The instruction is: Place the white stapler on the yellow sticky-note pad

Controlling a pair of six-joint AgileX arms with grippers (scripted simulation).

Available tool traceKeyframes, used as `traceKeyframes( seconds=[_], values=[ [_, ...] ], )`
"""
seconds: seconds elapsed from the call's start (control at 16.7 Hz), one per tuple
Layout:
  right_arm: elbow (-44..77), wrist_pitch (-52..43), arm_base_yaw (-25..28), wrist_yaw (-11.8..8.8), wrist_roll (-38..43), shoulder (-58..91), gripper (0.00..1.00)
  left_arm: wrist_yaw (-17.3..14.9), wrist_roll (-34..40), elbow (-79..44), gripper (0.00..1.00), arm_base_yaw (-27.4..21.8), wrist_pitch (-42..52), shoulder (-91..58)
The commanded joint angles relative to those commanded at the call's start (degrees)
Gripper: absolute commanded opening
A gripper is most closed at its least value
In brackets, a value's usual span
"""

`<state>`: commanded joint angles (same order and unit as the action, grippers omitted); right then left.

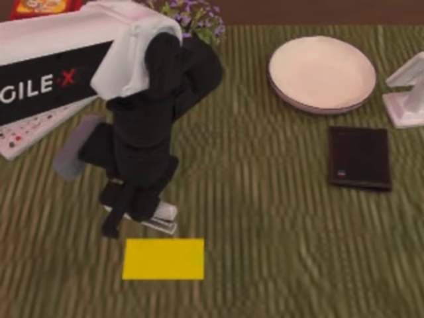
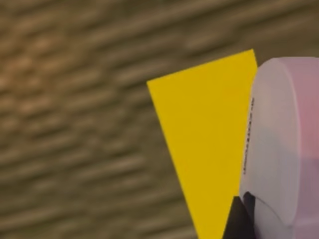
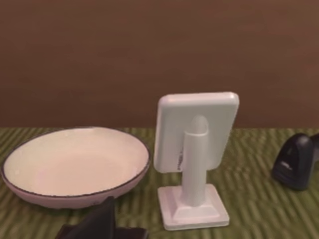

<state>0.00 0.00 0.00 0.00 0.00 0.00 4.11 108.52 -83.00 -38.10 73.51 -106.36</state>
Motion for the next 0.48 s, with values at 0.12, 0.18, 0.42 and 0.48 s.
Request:
traceKeyframes(
  seconds=[0.12, 0.18, 0.42, 0.48],
  values=[
    [0.0, 0.0, 0.0, 0.0, 0.0, 0.0, 1.0, -1.1, 8.2, 2.8, 0.0, -0.3, -2.7, 2.4],
    [0.0, 0.0, 0.0, 0.0, 0.0, 0.0, 1.0, -1.7, 11.6, 3.9, 0.0, -0.4, -4.0, 3.5],
    [0.0, 0.0, 0.0, 0.0, 0.0, 0.0, 1.0, -3.2, 19.6, 6.5, 0.0, -0.7, -7.6, 6.3],
    [0.0, 0.0, 0.0, 0.0, 0.0, 0.0, 1.0, -3.4, 20.1, 6.7, 0.0, -0.8, -7.8, 6.5]
  ],
)
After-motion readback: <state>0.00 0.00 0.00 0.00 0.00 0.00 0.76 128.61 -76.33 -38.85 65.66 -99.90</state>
